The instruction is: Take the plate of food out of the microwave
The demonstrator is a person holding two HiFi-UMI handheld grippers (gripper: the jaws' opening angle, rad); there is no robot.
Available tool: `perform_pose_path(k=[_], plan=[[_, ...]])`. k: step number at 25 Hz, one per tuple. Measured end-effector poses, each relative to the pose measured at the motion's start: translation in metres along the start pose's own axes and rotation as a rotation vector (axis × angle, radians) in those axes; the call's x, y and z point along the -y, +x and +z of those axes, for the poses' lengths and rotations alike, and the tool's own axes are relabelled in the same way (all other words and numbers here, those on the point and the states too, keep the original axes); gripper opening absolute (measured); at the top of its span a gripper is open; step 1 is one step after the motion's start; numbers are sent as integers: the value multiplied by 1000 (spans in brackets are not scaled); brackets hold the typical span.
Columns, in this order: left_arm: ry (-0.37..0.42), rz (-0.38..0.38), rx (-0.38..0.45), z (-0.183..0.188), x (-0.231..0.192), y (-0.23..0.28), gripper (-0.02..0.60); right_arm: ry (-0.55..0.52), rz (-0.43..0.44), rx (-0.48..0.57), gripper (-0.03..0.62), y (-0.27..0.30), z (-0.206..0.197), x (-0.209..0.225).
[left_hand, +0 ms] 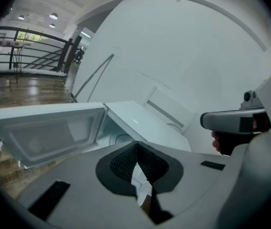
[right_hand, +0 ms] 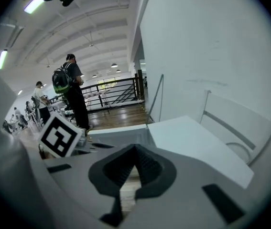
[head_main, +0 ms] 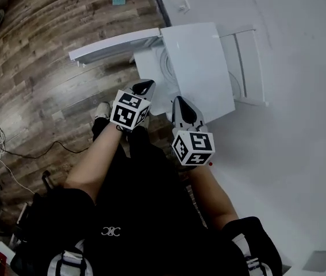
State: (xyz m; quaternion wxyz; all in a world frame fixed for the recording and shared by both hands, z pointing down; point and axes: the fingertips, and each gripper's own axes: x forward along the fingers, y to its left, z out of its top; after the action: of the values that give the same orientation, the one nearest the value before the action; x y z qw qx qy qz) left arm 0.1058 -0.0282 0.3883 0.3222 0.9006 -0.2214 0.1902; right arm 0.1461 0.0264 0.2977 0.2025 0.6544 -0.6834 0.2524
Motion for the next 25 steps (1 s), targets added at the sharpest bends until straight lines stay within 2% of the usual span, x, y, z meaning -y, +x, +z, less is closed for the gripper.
perform_pose_path(k=[3, 6, 10, 12, 15, 20, 25], plan=[[-35, -30, 29, -23, -20, 33, -2, -35, 44, -16, 12, 20, -29, -21], [-71, -79, 68, -44, -35, 68, -2, -23, 74, -61, 12, 37, -68, -32], [-70, -161, 103, -70, -33, 115, 28, 16, 79, -132, 12, 46, -119, -27], [-57, -170, 107, -82, -34, 141, 41, 18, 85, -161, 12, 53, -141, -21], [0, -127, 117, -93, -38, 175, 84, 13, 102, -200, 12, 58, -166, -15], [154, 14, 124, -94, -39, 222, 170, 42, 133, -225, 12, 53, -185, -14], [316, 89, 62, -103, -36, 256, 178, 49, 130, -281, 12, 43, -201, -7]])
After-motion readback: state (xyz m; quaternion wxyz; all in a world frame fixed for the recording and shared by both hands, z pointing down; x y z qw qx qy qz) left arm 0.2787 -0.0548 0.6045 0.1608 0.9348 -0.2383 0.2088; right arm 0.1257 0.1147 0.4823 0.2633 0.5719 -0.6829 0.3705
